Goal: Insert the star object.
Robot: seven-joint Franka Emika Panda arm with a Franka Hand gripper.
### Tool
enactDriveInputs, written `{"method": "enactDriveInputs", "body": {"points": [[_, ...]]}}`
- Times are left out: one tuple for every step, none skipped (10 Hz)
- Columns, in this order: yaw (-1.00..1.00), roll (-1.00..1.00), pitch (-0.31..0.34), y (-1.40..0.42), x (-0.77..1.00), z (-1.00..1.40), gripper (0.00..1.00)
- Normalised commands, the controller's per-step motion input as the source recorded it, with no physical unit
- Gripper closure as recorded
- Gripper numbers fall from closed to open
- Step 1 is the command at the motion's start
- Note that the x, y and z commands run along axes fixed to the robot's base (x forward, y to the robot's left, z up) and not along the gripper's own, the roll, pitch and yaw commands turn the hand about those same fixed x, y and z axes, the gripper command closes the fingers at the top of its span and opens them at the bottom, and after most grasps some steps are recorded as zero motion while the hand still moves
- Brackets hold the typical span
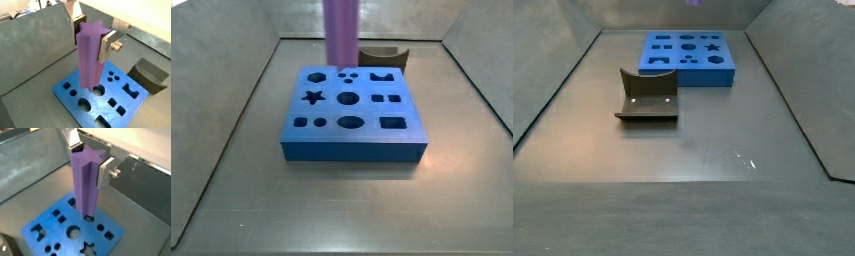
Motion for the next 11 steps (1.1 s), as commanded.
{"method": "enactDriveInputs", "body": {"points": [[0.71, 0.00, -0.127, 0.28, -0.37, -0.93, 1.00], [0.59, 0.00, -0.116, 0.30, -0.52, -0.96, 1.00], [0.61, -0.03, -0.093, 0.43, -0.37, -0.91, 1.00], [0.59, -0.13, -0.149, 0.41, -0.28, -0.68, 1.00], [0.44, -0.13, -0.164, 0.41, -0.39, -0.49, 1.00], [0.07, -0.11, -0.093, 0.32, -0.39, -0.25, 1.00], [0.00, -0.07, -0.033, 0.12, -0.28, -0.09, 1.00], [0.01, -0.07, -0.020, 0.08, -0.24, 0.00, 1.00], [0.07, -0.02, 0.000, 0.01, -0.10, -0.01, 1.00], [0.15, 0.00, 0.000, 0.01, 0.00, -0.24, 1.00], [0.30, 0.00, 0.000, 0.00, 0.04, -0.42, 1.00]]}}
